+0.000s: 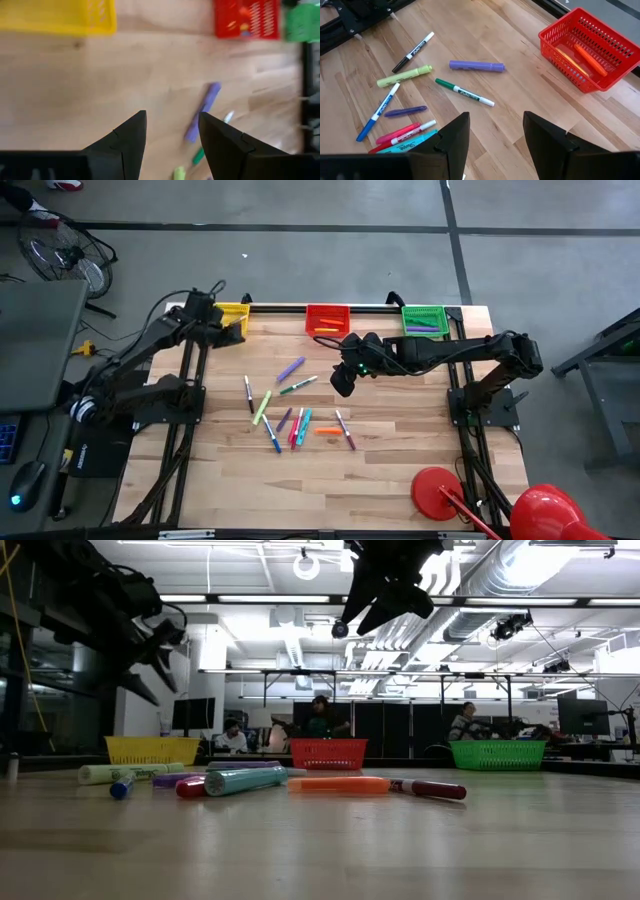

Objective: Pick & Place Markers
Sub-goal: Put the brown marker into the yellow bin, then put the black marker into the yellow bin

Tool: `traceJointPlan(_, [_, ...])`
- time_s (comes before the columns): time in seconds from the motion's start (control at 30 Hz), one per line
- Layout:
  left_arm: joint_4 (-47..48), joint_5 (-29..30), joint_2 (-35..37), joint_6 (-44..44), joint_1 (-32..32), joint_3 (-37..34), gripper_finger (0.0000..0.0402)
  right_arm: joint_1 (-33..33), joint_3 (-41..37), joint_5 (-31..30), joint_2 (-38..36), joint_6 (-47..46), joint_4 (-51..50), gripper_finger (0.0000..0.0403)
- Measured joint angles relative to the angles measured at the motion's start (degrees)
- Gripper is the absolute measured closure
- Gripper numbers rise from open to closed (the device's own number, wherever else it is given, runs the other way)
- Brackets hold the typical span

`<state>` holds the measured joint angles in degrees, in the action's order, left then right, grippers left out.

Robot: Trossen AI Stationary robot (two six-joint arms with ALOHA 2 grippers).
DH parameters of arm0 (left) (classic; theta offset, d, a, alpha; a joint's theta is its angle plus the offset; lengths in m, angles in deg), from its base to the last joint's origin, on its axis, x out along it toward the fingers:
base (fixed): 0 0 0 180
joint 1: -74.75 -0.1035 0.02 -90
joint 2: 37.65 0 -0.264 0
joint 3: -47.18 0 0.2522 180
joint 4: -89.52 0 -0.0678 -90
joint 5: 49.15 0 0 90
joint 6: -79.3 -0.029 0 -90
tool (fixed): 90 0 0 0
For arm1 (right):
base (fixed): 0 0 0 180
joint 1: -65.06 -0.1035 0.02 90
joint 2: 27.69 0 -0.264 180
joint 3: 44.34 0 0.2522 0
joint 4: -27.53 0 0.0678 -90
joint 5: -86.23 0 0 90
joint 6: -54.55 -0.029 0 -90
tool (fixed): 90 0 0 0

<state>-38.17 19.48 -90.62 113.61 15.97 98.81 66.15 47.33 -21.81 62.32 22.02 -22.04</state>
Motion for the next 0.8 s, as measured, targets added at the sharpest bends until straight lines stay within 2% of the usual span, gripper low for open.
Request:
traceJointPlan(0.3, [5.23,13.98,4.41,8.97,13.28,0.00,0.0225,-0.01,0.00,0.19,0.00,0.00,0.00,0.0230])
traceJointPlan(0.47, [8.44,16.59,5.18,9.34,20.10,0.00,0.0225,-0.01,0.00,0.59,0.00,0.55,0.00,0.0230])
traceJointPlan(0.6, [9.04,17.06,5.14,2.99,25.47,0.00,0.0225,-0.01,0.00,1.53,0.00,1.80,0.01,0.0230])
traceJointPlan(0.8, [9.08,17.90,5.14,-13.79,31.73,0.00,0.0225,-0.01,0.00,2.17,0.00,4.36,-0.29,0.0230])
